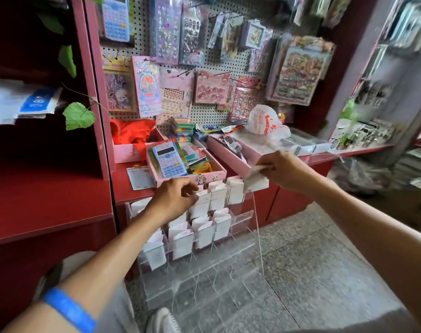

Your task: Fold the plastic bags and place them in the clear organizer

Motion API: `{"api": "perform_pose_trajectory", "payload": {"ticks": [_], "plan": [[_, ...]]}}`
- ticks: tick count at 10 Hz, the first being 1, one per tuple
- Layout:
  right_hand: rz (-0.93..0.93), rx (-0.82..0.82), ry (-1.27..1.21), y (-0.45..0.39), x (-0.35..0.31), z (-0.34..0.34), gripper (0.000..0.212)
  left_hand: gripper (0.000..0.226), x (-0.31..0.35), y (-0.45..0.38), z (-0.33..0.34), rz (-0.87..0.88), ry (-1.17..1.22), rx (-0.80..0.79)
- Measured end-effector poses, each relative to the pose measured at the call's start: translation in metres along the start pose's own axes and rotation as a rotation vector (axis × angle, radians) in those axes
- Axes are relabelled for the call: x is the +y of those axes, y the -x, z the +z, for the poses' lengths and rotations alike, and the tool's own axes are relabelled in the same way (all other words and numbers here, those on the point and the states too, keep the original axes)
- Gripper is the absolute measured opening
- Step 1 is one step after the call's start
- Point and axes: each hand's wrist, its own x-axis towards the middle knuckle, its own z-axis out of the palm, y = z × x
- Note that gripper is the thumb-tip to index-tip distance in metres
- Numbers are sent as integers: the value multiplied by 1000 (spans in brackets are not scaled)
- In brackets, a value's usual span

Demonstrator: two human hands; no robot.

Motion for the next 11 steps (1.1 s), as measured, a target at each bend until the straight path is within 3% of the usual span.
{"api": "perform_pose_trajectory", "payload": {"ticks": [4,6,9,11], "plan": [[70,-64,44,18,28,43,30,13,-4,2,19,-73,-162,-89],[111,-22,16,-1,55,72,24,20,-9,-8,42,-93,-204,-160],[128,-256,105,-50,99,166,19,20,-30,-63,73,-29,-213,-131],[165,-288,147,-58,114,188,18,16,-33,-93,92,-5,-145,-106]]}}
